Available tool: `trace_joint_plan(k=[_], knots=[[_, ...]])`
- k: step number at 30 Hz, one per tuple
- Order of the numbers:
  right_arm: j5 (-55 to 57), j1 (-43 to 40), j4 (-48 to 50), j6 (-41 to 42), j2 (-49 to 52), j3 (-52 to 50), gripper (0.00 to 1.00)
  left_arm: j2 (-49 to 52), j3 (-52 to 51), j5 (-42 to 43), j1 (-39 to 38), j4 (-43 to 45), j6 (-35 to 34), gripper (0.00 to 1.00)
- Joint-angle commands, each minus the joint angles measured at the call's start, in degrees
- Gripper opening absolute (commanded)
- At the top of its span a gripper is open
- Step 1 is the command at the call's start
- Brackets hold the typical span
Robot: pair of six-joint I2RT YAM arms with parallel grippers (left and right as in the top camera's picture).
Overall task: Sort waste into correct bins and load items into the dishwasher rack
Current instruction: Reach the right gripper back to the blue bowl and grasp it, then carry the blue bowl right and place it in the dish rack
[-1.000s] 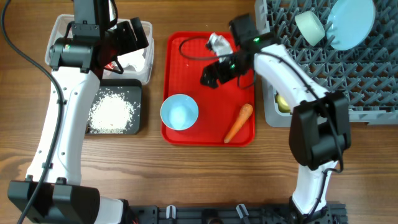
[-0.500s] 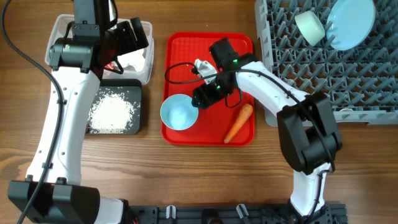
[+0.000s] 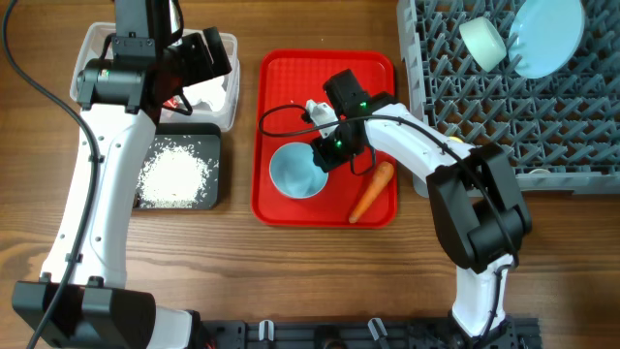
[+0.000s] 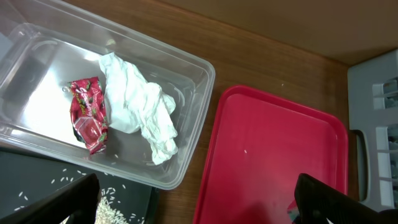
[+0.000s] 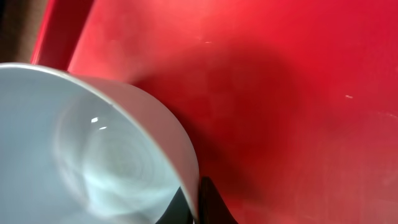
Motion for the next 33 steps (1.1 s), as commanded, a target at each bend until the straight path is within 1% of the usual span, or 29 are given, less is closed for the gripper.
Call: trace_joint_plan(k=[1, 4, 6, 9, 11, 13, 15, 18, 21, 23, 26, 30, 33], knots=[[5.27, -0.22, -0.42, 4.26, 1.14, 1.03, 0.04, 0.11, 0.02, -0.57, -0.11, 0.15, -0.5, 1.0], [9.51, -1.05, -2.38, 5.53, -0.7, 4.04, 0.04, 0.11, 0.02, -0.57, -0.11, 0.15, -0.5, 1.0], [15.41, -1.6, -3.82, 7.39, -2.73, 6.23, 0.04, 0.11, 0.02, -0.57, -0.11, 0.15, -0.5, 1.0], [26.82, -2.91, -5.51, 9.88, -6.78, 8.96, 0.04, 0.11, 0.02, -0.57, -0.11, 0.15, -0.52, 1.0], [34.14, -3.8, -5.97, 10.14, -9.38, 10.21, 0.04, 0.11, 0.02, -0.57, -0.11, 0.15, -0.5, 1.0], [45.09, -4.96, -5.44, 10.16, -12.46, 11.19, 0.04, 0.11, 0.02, -0.57, -0.11, 0.15, -0.5, 1.0], [54.84, -6.1, -3.02, 10.12, -14.62, 11.23, 0.04, 0.11, 0.02, -0.57, -0.11, 0.15, -0.5, 1.0], [65.92, -7.98, 3.19, 9.14, -15.8, 11.23, 0.04, 0.11, 0.02, -0.57, -0.11, 0.15, -0.5, 1.0], [74.42, -9.99, 11.47, 7.06, -15.23, 11.21, 0.04, 0.11, 0.02, -0.57, -0.11, 0.15, -0.5, 1.0], [77.9, -11.39, 17.79, 5.27, -14.25, 11.21, 0.04, 0.11, 0.02, -0.57, -0.11, 0.15, -0.5, 1.0], [80.43, -13.51, 29.77, -3.72, -11.39, 11.21, 0.04, 0.11, 0.02, -0.57, -0.11, 0.15, -0.5, 1.0], [84.28, -14.69, 41.24, -17.92, -6.62, 11.21, 0.04, 0.11, 0.02, -0.57, -0.11, 0.15, -0.5, 1.0], [87.25, -15.02, 51.76, -34.82, -1.51, 11.21, 0.04, 0.11, 0.02, -0.57, -0.11, 0.15, -0.5, 1.0]])
